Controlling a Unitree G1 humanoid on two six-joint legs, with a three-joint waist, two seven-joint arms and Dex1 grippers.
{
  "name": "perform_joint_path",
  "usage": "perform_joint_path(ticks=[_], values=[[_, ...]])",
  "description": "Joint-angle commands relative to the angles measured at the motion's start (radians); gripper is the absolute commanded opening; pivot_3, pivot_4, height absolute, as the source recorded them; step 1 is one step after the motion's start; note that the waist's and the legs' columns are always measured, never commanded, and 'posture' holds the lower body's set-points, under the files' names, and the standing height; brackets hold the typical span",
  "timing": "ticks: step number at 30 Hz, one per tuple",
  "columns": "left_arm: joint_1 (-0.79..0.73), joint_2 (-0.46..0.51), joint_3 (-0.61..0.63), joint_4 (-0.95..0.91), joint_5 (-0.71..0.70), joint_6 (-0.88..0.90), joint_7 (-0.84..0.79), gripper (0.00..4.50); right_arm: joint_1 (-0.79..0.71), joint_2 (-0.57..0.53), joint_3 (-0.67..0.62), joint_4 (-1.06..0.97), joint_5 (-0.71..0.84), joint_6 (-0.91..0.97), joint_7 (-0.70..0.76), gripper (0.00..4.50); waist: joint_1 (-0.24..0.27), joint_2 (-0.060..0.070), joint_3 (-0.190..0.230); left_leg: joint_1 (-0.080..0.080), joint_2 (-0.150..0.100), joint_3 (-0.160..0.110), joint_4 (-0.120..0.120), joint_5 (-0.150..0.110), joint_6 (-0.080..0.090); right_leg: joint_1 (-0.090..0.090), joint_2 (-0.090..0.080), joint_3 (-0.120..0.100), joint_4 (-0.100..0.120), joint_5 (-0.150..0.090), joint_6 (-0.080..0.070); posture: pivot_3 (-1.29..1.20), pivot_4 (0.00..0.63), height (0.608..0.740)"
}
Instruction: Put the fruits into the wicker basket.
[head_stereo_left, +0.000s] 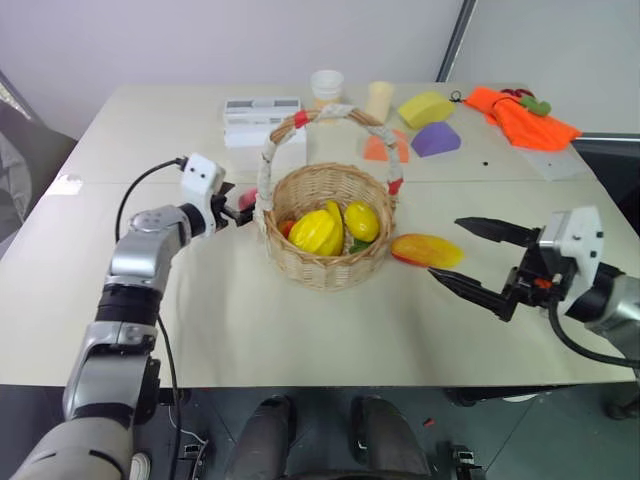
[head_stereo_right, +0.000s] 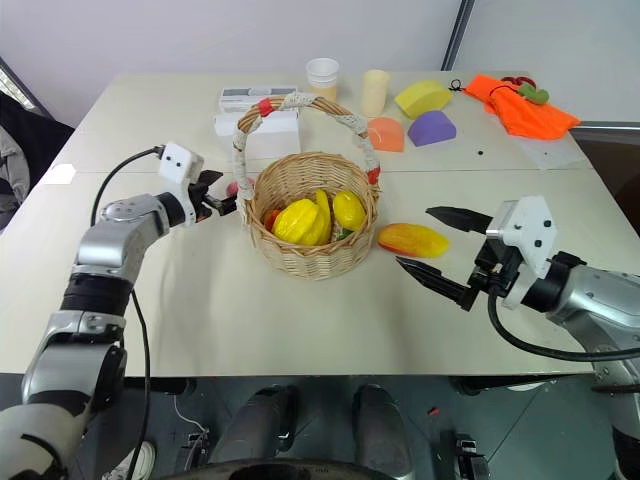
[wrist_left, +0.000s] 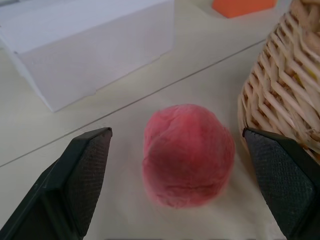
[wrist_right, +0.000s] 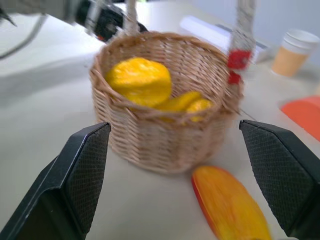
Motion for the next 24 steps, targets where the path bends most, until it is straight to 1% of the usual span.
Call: perform_joint_path(ticks=[1,5,7,8,9,11,12,16,18,21,23,24], values=[[-0.054,-0.006,-0.011,0.065,0.048,-0.039,0.01,4.5,-0.007,0.005,0.002,-0.043,0.023,-0.001,-0.014,4.31,0.0,0.0,0.0,0.0,0.0,0.0,0.0,0.0,0.0,0.0,0.0,0.0,0.0,0.0,0.0,0.0,0.15,0.74],[-0.08,-0.026,-0.001,0.124,0.064,-0.05,0.007,4.5,0.001,0.012,0.013,-0.05,0.019,-0.011,-0.018,4.31,0.0,0.0,0.0,0.0,0.0,0.0,0.001,0.0,0.0,0.0,0.0,0.0,0.0,0.0,0.001,0.0,0.15,0.74],[-0.082,-0.028,0.003,0.135,0.068,-0.055,0.007,3.95,0.002,0.013,0.015,-0.054,0.02,-0.015,-0.019,4.5,-0.001,0.0,0.0,0.0,0.0,0.0,0.001,0.0,0.0,0.0,-0.001,0.0,0.0,0.0,0.001,0.0,0.15,0.74],[-0.082,-0.029,0.005,0.14,0.069,-0.058,0.008,3.67,-0.001,0.014,0.017,-0.057,0.023,-0.016,-0.021,4.5,-0.001,0.0,0.0,0.0,0.0,0.0,0.001,0.0,0.0,0.0,-0.001,0.0,0.0,0.0,0.001,0.0,0.15,0.74],[-0.082,-0.03,0.007,0.143,0.07,-0.06,0.008,3.14,-0.003,0.015,0.017,-0.059,0.025,-0.017,-0.022,4.5,-0.001,0.0,0.0,0.0,0.0,0.0,0.001,0.0,0.0,0.0,-0.001,0.0,0.0,0.0,0.001,0.0,0.15,0.74],[-0.078,-0.032,0.011,0.144,0.071,-0.055,0.011,2.22,-0.017,0.018,0.018,-0.061,0.033,-0.018,-0.027,4.5,-0.001,0.0,0.0,0.0,0.0,0.0,0.001,0.0,0.0,0.0,-0.001,0.0,0.0,0.001,0.001,0.0,0.15,0.74],[-0.076,-0.031,0.012,0.146,0.073,-0.051,0.015,2.02,-0.028,0.019,0.02,-0.061,0.037,-0.019,-0.031,4.5,-0.002,0.0,0.0,0.0,0.0,0.0,0.001,0.0,0.0,0.0,-0.001,0.0,0.0,0.001,0.001,0.0,0.15,0.74],[-0.063,-0.019,0.032,0.142,0.071,-0.055,0.036,2.02,-0.057,0.019,0.031,-0.057,0.037,-0.02,-0.035,4.5,-0.002,0.0,0.0,0.0,0.0,0.0,0.001,0.0,0.0,0.0,-0.001,0.0,0.001,0.001,0.002,0.0,0.15,0.74],[-0.038,0.005,0.077,0.111,0.054,-0.063,0.066,2.02,-0.062,0.018,0.037,-0.061,0.032,-0.022,-0.037,4.5,-0.003,0.0,0.0,0.0,0.0,-0.001,0.001,0.0,0.0,0.0,-0.001,0.0,0.001,0.001,0.002,0.0,0.15,0.74],[0.078,0.071,0.208,-0.053,-0.05,-0.038,0.024,2.02,-0.066,0.016,0.031,-0.063,0.035,-0.023,-0.04,4.5,-0.023,-0.001,0.0,0.0,0.0,-0.001,0.0,0.0,0.0,-0.002,0.0,0.002,0.002,0.001,0.002,0.0,0.15,0.74],[0.206,0.131,0.3,-0.204,-0.145,-0.001,-0.053,2.02,-0.07,0.016,0.021,-0.054,0.041,-0.025,-0.039,4.5,-0.033,-0.001,0.0,0.0,0.001,-0.001,-0.001,0.0,0.0,-0.004,0.0,0.003,0.004,0.001,0.002,0.0,0.15,0.74],[0.271,0.155,0.35,-0.292,-0.217,0.039,-0.104,2.02,-0.072,0.016,0.019,-0.047,0.042,-0.027,-0.036,4.5,-0.032,-0.001,0.0,0.0,0.002,0.0,-0.001,0.0,0.0,-0.005,0.0,0.004,0.004,0.001,0.002,0.0,0.15,0.74]])
